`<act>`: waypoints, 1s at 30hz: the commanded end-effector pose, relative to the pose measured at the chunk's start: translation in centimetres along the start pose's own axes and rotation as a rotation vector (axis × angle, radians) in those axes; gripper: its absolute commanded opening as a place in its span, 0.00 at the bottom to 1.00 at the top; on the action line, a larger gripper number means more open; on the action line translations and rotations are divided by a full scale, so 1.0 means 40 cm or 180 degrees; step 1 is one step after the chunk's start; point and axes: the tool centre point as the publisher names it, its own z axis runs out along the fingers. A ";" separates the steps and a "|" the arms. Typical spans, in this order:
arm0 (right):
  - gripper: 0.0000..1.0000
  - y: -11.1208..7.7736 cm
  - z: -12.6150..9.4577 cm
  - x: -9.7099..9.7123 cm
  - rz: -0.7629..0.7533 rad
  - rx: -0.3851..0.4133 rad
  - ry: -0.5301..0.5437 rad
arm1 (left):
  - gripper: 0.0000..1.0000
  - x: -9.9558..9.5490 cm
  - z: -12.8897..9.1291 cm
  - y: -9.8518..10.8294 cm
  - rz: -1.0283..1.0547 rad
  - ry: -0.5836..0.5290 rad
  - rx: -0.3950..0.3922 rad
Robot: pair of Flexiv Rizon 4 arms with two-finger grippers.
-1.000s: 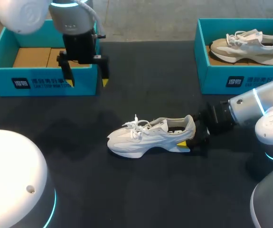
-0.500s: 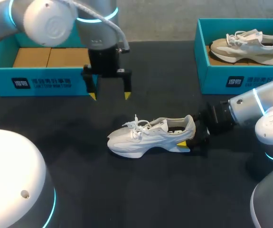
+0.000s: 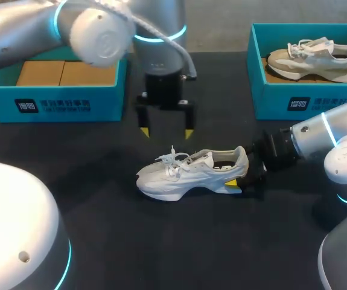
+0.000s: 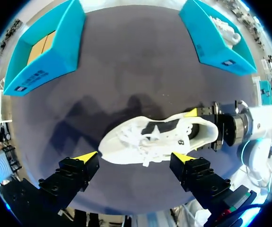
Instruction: Take the shoe out of the shoebox, open the shoe tongue, remove and reinsert the insole, then place the shoe into the shoebox
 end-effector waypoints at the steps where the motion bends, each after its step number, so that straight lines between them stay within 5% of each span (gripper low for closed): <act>1: 0.00 0.000 0.006 -0.003 0.0000 0.0012 -0.0003 | 1.00 0.061 0.028 -0.009 0.0086 -0.0140 -0.0061; 30: 0.00 0.000 0.006 -0.003 0.0000 0.0012 -0.0003 | 1.00 0.192 0.146 -0.021 0.0351 -0.0335 -0.0233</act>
